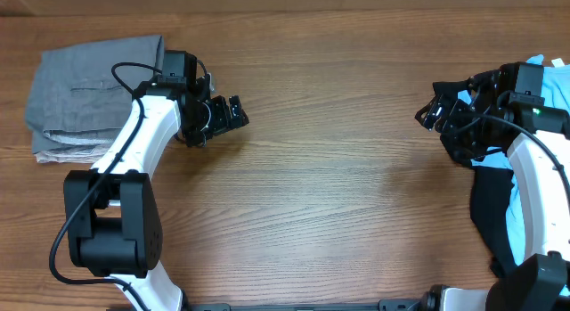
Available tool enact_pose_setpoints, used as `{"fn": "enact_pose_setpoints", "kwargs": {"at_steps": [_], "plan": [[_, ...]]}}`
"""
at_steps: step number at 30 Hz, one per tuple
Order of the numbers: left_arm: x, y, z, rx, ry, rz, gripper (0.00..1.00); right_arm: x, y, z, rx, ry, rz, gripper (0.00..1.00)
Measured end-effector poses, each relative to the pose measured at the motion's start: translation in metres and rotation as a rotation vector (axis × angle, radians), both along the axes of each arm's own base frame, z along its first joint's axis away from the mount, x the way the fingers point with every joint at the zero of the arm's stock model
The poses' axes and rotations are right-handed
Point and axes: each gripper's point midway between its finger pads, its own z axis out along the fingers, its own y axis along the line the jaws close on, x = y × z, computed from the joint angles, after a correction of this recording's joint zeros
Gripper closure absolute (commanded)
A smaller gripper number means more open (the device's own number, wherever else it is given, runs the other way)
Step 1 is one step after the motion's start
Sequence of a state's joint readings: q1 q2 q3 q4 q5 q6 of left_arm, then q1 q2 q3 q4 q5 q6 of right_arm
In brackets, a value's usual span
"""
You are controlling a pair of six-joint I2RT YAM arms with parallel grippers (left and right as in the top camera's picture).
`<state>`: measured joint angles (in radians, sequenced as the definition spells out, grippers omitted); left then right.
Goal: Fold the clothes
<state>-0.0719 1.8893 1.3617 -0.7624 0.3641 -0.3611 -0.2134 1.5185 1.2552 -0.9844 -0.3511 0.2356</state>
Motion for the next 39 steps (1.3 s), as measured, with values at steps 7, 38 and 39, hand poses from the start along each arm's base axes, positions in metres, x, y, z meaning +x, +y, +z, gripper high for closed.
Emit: {"fn": "enact_pose_setpoints", "kwargs": {"at_steps": [7,38,39], "plan": [[0.001,0.004,-0.001,0.024,-0.002,0.007,0.00,0.000,0.000,0.000,-0.001,0.000,0.000,0.00],[0.001,0.006,-0.002,0.034,-0.002,0.010,0.00,-0.220,0.076,0.284,-0.108,-1.210,0.215,0.00],[0.001,0.006,-0.002,0.034,-0.003,0.010,0.00,-0.225,0.074,0.281,-0.112,-1.220,0.207,0.00]]}}
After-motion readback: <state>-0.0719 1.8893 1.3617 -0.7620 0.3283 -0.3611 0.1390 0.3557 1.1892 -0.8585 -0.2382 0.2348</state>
